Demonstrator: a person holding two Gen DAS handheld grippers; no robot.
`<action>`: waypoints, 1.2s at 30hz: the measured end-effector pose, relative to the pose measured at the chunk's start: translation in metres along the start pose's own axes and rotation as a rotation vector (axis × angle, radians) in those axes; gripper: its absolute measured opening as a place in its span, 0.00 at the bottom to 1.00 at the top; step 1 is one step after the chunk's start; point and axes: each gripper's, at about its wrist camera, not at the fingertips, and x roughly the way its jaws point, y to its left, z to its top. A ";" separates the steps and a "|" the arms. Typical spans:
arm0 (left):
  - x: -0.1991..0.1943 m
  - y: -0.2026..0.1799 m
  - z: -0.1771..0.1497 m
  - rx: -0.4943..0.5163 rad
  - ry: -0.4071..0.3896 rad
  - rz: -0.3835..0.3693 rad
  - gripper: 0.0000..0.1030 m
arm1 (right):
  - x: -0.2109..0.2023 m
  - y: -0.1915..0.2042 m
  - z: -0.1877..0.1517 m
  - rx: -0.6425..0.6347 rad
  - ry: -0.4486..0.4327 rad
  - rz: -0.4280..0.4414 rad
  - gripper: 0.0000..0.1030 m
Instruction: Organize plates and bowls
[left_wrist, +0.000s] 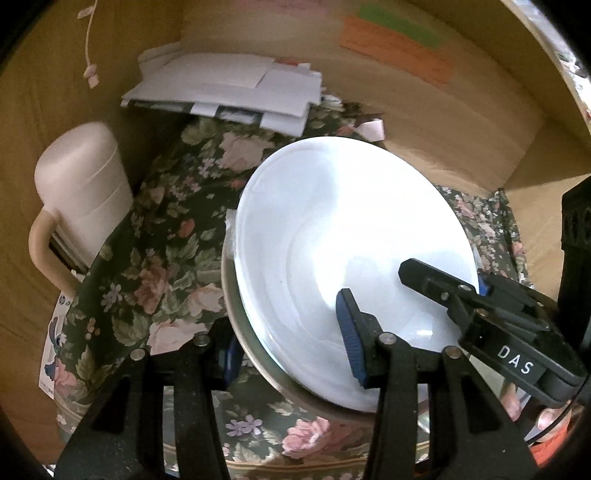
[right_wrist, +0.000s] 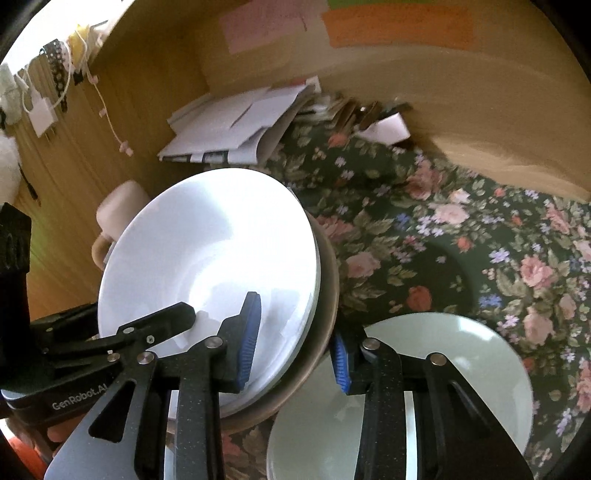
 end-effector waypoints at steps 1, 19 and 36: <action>-0.002 -0.003 0.001 0.004 -0.004 -0.006 0.45 | -0.004 -0.002 0.000 0.001 -0.008 -0.003 0.30; -0.011 -0.058 -0.001 0.090 -0.017 -0.075 0.45 | -0.058 -0.034 -0.013 0.063 -0.088 -0.058 0.30; -0.002 -0.100 -0.023 0.138 0.031 -0.120 0.45 | -0.085 -0.068 -0.042 0.118 -0.072 -0.102 0.30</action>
